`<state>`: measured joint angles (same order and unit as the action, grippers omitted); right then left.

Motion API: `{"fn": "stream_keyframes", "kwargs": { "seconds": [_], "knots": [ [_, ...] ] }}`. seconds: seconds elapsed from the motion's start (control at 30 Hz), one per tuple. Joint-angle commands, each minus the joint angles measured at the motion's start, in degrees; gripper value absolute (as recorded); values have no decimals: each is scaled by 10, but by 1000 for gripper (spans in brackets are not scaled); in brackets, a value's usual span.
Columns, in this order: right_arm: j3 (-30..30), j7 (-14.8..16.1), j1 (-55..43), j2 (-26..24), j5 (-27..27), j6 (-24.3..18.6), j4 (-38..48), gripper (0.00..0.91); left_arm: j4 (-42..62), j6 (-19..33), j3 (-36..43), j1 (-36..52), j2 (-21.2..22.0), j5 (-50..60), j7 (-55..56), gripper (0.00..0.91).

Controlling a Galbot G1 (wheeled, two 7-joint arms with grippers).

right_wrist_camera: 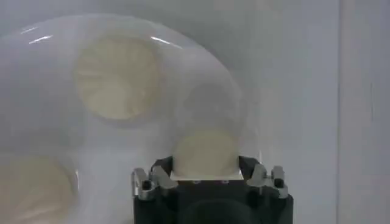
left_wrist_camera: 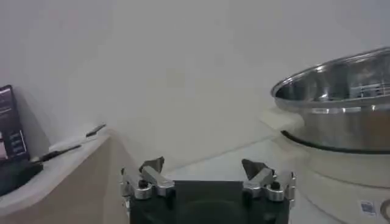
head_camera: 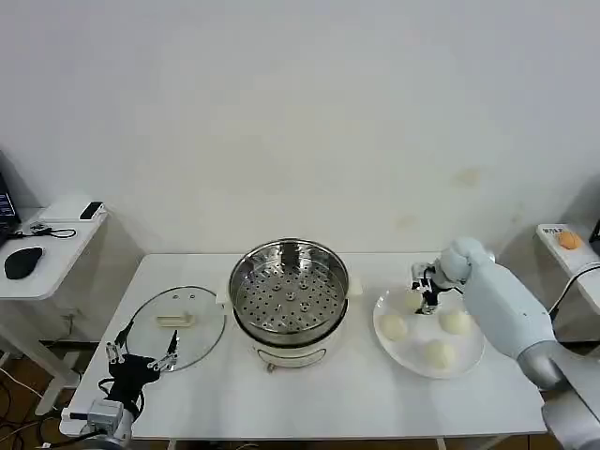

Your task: Take steamed baozi put them in steamer then cover it.

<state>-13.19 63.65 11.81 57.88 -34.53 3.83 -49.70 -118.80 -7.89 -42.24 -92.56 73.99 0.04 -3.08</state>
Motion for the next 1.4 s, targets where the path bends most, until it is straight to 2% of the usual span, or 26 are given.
{"fn": "stream_keyframes", "kwargs": {
  "seconds": [0.03, 0.13, 0.23, 0.4, 0.57, 0.77, 0.83, 0.9, 0.93, 1.03, 1.13, 1.2, 1.27, 1.37, 1.4],
  "knots": [
    [-7, 5, -20, -38, 30, 10, -61, 746, 0, 0, 1, 0, 0, 0, 0, 907],
    [-37, 13, -48, -62, 61, 19, -103, 746, -2, 0, 2, -1, -1, 4, 1, 907],
    [-78, 25, -103, -79, 119, 40, -164, 746, -8, -1, 4, 0, 0, 7, 1, 907],
    [-153, 31, -211, -75, 200, 68, -206, 746, -10, -2, 5, 1, 2, 8, 3, 907],
    [-221, 21, -286, -36, 272, 79, -210, 746, -16, -2, 9, -1, 5, 16, 5, 907],
    [-239, 18, -313, 45, 298, 54, -177, 746, -29, -1, 11, -5, 9, 24, 4, 907],
    [-240, 22, -314, 62, 301, 27, -162, 746, -30, -2, 9, -5, 13, 24, 6, 907],
    [-235, 27, -311, 93, 313, -84, -122, 746, -31, -1, 8, -7, 15, 24, 7, 907],
    [-234, 27, -309, 100, 314, -119, -111, 746, -32, -2, 8, -8, 16, 24, 7, 907],
    [-255, 29, -306, 120, 321, -164, -99, 746, -34, -2, 7, -14, 16, 28, 8, 907],
    [-270, 29, -299, 141, 326, -271, -88, 746, -40, -2, 2, -23, 14, 32, 10, 907],
    [-281, 27, -298, 150, 292, -327, -89, 746, -51, -2, -4, -31, 13, 33, 10, 907],
    [-303, 31, -305, 151, 252, -338, -108, 746, -57, -3, -12, -39, 12, 32, 10, 907],
    [-325, 53, -316, 157, 230, -367, -116, 756, -60, -3, -18, -47, 14, 33, 11, 907],
    [-326, 57, -319, 160, 197, -380, -124, 756, -62, -3, -19, -49, 15, 32, 11, 907]
  ]
}}
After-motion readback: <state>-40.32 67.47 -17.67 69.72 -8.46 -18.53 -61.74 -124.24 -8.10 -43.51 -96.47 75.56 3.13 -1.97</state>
